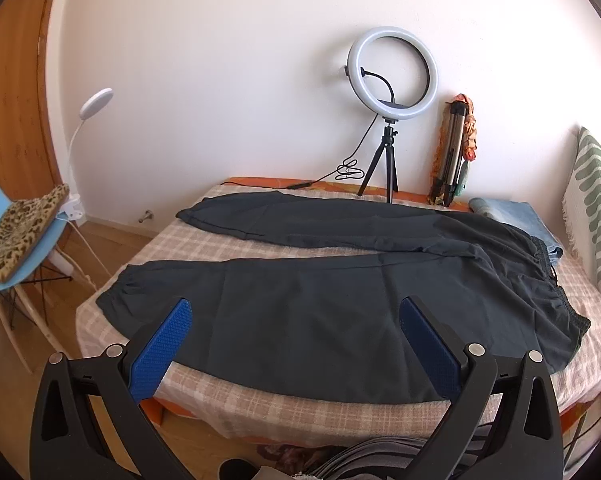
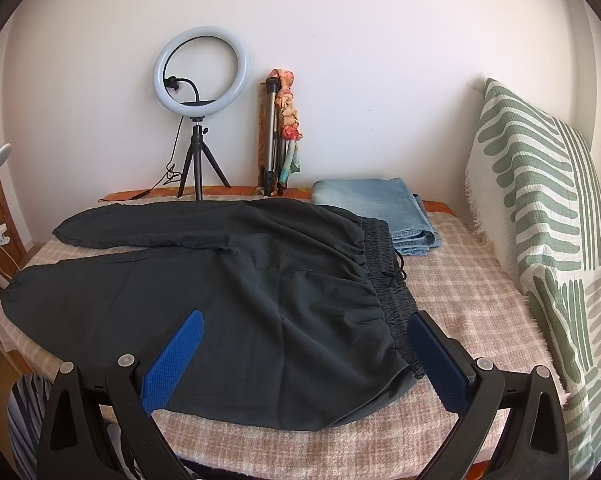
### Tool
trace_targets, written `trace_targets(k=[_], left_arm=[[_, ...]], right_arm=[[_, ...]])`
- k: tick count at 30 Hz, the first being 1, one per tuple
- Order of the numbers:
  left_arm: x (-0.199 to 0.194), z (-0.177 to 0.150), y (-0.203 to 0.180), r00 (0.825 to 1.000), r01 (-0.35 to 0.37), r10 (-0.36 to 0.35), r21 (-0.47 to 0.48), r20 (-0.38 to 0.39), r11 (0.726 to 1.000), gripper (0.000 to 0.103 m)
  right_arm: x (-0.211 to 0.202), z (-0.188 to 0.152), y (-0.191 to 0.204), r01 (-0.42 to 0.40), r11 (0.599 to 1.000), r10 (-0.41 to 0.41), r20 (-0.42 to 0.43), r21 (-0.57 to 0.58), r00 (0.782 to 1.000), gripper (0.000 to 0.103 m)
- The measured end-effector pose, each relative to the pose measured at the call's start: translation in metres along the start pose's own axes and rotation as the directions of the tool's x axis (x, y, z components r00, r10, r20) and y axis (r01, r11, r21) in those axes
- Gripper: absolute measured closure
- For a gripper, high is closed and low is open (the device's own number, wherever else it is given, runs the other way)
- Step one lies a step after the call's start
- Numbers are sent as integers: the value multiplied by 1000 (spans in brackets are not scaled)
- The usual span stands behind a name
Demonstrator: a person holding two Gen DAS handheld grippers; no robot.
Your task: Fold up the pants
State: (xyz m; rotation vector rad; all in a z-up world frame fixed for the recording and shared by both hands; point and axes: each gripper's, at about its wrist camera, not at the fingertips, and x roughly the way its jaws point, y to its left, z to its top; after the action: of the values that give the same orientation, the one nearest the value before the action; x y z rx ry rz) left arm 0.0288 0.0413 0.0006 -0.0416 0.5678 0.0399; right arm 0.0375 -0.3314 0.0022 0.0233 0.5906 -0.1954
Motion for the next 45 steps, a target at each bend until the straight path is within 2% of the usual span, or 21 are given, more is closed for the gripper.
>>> trace_targets(k=[8, 13, 18, 25, 29, 34, 37, 39, 43, 45], left_arm=[[21, 16, 15, 1000, -5, 5, 12, -13, 1000, 0], [38, 29, 35, 999, 41, -41, -29, 0, 999, 0], [67, 46, 55, 1000, -9, 9, -6, -17, 1000, 0], [108, 78, 79, 998, -44, 45, 39, -45, 998, 4], [135, 101, 91, 996, -53, 57, 56, -68, 997, 11], [173, 125, 110, 993, -41, 45, 34, -109, 999, 16], [201, 138, 126, 989, -39, 40, 12, -145, 999, 22], [219, 148, 139, 985, -50, 48, -9, -166, 999, 27], [260, 163, 167, 976, -50, 35, -65, -213, 997, 31], [282, 167, 179, 970, -48, 23, -97, -240, 994, 38]], right_arm=[[20, 29, 5, -28, 998, 28, 10, -51, 1000, 0], [40, 48, 8, -66, 995, 66, 0, -77, 998, 0], [64, 67, 15, -91, 988, 92, 5, -129, 996, 0], [108, 113, 28, -152, 967, 149, -30, -203, 988, 0], [136, 145, 36, -187, 955, 177, -64, -228, 982, 1], [175, 180, 49, -264, 931, 242, -113, -253, 964, 2], [203, 196, 62, -307, 909, 274, -149, -282, 950, 9], [224, 204, 73, -328, 897, 287, -176, -296, 942, 9], [268, 211, 94, -365, 879, 304, -227, -307, 925, 13], [291, 210, 104, -372, 874, 300, -255, -312, 919, 15]])
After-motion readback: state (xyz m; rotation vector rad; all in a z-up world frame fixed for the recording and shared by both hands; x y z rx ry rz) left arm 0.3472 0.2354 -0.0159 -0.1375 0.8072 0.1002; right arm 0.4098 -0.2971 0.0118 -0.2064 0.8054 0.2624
